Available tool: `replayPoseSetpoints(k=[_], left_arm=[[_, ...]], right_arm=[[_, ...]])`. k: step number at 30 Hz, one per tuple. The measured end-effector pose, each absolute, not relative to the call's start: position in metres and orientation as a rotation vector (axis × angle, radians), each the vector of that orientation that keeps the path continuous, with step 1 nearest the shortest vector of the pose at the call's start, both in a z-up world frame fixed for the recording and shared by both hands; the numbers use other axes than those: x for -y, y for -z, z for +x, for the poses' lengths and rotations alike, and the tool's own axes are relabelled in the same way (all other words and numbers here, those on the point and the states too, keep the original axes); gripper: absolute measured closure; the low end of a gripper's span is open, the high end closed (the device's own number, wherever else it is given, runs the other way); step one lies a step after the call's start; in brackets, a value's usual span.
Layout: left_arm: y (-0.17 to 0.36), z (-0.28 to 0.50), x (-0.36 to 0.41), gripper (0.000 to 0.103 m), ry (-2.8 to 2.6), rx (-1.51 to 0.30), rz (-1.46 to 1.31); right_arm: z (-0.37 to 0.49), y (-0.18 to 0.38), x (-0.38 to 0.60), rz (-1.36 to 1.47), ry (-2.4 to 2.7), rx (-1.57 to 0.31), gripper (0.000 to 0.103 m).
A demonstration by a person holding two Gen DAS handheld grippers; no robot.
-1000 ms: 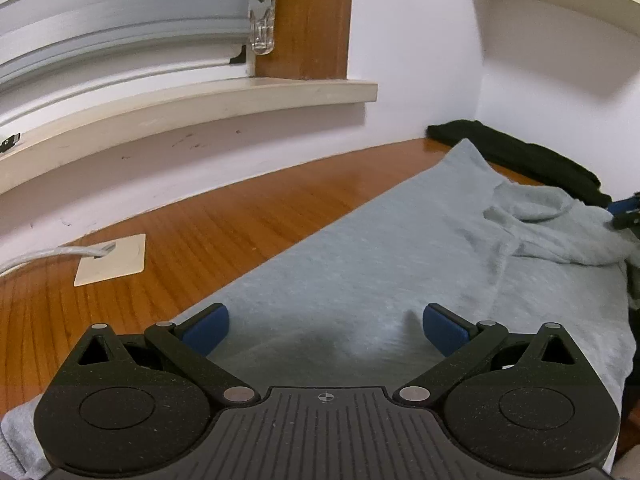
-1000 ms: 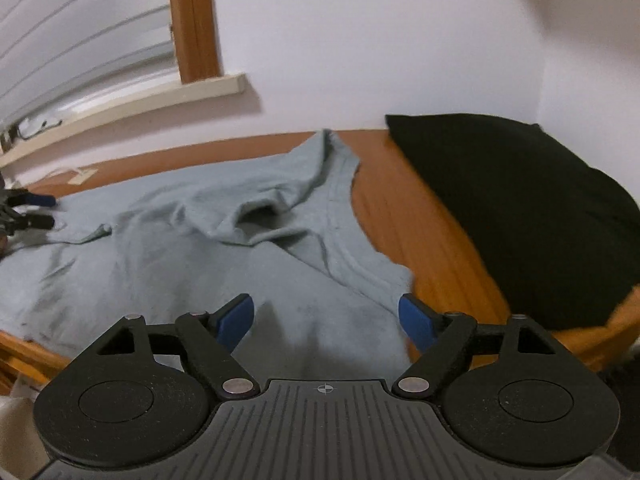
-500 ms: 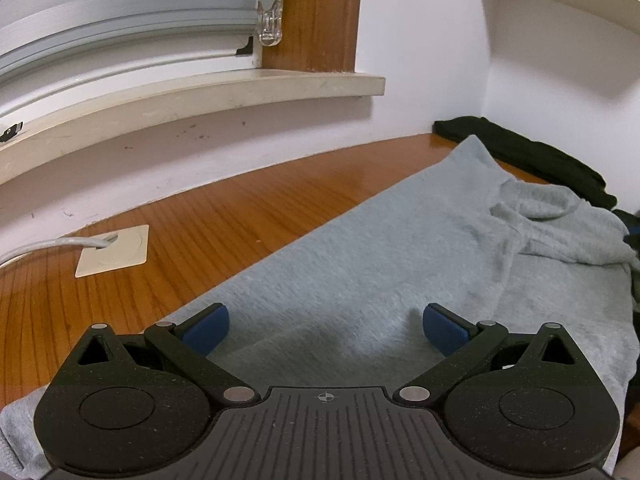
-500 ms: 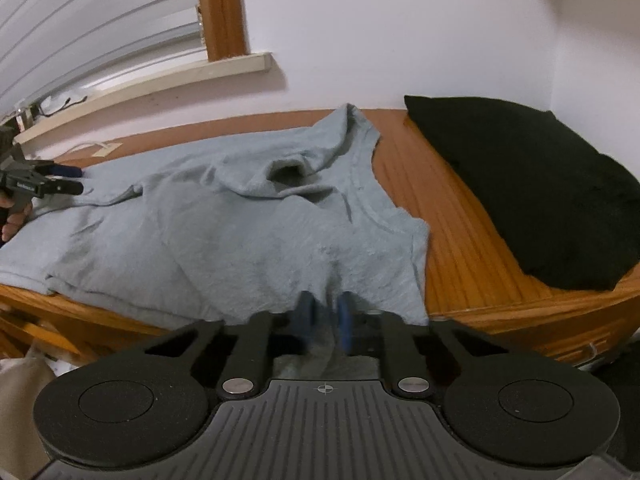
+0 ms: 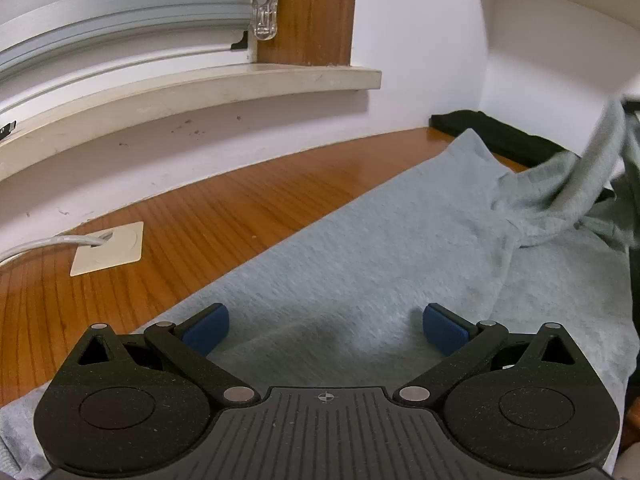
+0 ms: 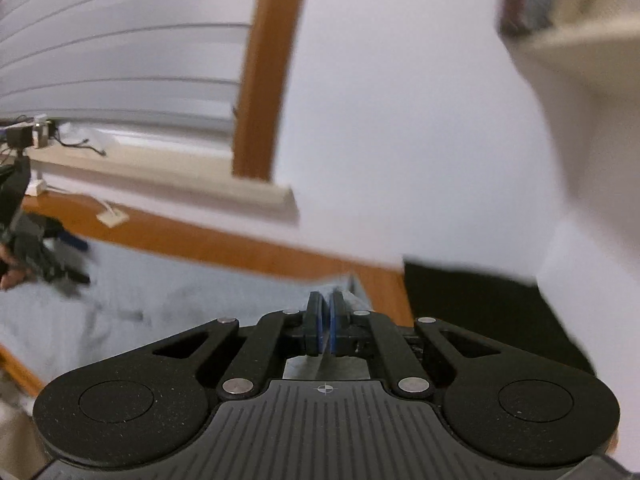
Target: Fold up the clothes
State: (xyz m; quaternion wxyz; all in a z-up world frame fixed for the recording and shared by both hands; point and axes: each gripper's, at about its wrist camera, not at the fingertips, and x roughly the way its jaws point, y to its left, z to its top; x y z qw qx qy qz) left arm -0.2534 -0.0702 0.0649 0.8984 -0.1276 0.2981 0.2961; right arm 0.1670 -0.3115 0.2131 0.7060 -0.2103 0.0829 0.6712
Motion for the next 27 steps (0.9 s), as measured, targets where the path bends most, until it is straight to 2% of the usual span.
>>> replayPoseSetpoints(k=[3,7,10,12,13,14,18,22,27], left_arm=[[-0.065,-0.253,0.070,0.000,-0.613,-0.618,-0.264],[-0.064,-0.253,0.070,0.000,-0.613,-0.619,-0.264],[-0.065,-0.254,0.070,0.000,-0.614,-0.619,-0.262],[-0.064,-0.253,0.070,0.000,-0.614,-0.619,-0.260],[-0.064,-0.254,0.070,0.000,-0.614,-0.619,-0.260],[-0.064,-0.254,0.070,0.000,-0.614,-0.619,-0.260],[-0.064,-0.253,0.070,0.000,-0.614,-0.621,-0.259],[-0.064,-0.253,0.070,0.000,-0.624,-0.620,-0.255],[-0.063,-0.256,0.069,0.002,-0.699,-0.642,-0.237]], right_arm=[[0.139,-0.225,0.271,-0.474,-1.567,-0.151,0.100],[0.098,-0.215,0.217,-0.513,-1.648,-0.161,0.099],[0.083,-0.199,0.189,-0.532,-1.664,-0.194,0.094],[0.085,-0.191,0.185,-0.510,-1.667,-0.221,0.082],[0.089,-0.188,0.187,-0.494,-1.660,-0.221,0.063],[0.094,-0.185,0.191,-0.476,-1.650,-0.216,0.050],[0.119,-0.168,0.207,-0.397,-1.589,-0.229,0.048],[0.159,-0.134,0.221,-0.227,-1.499,-0.383,0.047],[0.185,-0.084,0.218,-0.177,-1.387,-0.484,0.047]])
